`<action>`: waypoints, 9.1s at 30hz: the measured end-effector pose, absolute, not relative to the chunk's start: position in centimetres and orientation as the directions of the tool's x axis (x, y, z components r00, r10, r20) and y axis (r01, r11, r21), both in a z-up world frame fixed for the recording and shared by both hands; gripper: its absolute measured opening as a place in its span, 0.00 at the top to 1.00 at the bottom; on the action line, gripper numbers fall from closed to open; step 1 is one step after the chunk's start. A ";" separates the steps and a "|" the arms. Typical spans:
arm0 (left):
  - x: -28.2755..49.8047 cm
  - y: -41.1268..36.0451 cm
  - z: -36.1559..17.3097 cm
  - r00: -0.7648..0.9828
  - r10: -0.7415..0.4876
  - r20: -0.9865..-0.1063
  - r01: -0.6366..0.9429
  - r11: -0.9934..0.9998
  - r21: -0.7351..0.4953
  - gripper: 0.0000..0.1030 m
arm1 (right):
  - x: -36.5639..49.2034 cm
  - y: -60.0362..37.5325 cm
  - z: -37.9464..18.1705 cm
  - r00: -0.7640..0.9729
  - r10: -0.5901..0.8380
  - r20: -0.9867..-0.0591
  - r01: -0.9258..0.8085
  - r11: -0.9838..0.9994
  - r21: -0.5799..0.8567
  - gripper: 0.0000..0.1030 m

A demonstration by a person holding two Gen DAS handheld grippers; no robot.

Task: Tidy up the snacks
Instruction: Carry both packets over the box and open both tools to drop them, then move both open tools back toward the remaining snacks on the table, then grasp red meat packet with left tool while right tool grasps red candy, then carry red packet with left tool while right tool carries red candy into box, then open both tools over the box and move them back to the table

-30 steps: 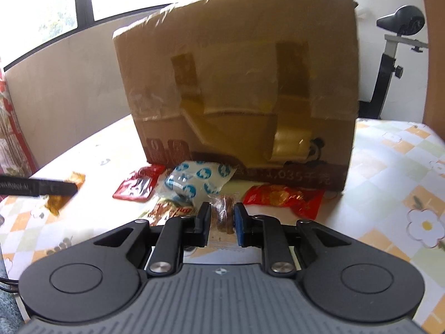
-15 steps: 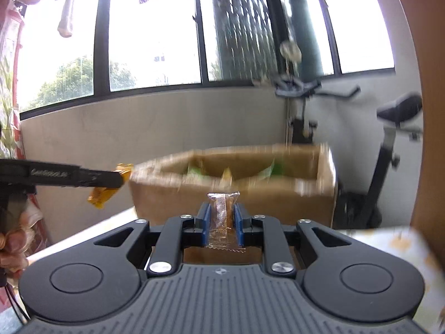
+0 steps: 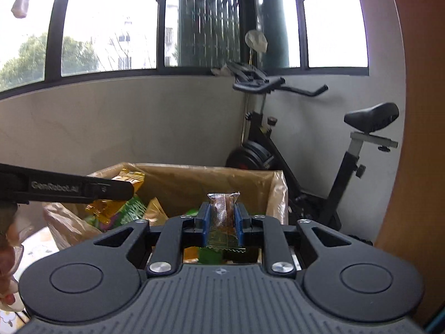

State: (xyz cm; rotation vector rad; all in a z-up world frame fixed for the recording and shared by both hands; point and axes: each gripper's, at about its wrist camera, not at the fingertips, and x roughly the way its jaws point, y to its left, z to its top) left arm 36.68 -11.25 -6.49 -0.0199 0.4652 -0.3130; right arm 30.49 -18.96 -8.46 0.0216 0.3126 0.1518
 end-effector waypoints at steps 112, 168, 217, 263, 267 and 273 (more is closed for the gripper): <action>25.5 4.1 -21.6 0.717 -0.169 -0.676 0.082 0.984 -0.160 0.34 | 24.2 -15.2 -26.2 0.778 0.288 -0.558 -0.361 0.932 -0.023 0.70; 25.4 -2.0 -23.3 0.768 -0.112 -0.630 0.083 0.994 -0.076 0.43 | 24.2 -15.3 -26.2 0.788 0.295 -0.541 -0.375 0.926 -0.040 0.71; 34.4 -7.9 -4.6 0.905 -0.286 -0.314 0.290 0.956 -0.037 0.42 | 31.3 -18.7 -6.9 0.928 0.269 -0.259 -0.274 0.962 0.018 0.71; 25.8 -1.4 -11.7 0.826 -0.265 -0.498 0.295 0.955 -0.018 0.09 | 20.3 -17.2 -13.9 0.940 0.235 -0.249 -0.219 0.972 0.090 0.00; 26.0 -1.8 -14.4 0.788 -0.240 -0.567 0.279 0.960 -0.019 0.09 | 19.8 -17.4 -16.1 0.923 0.243 -0.300 -0.221 0.970 0.105 0.00; 26.7 -1.9 -16.7 0.756 -0.219 -0.616 0.247 0.968 -0.042 0.09 | 19.9 -17.5 -19.2 0.889 0.236 -0.392 -0.203 0.971 0.125 0.00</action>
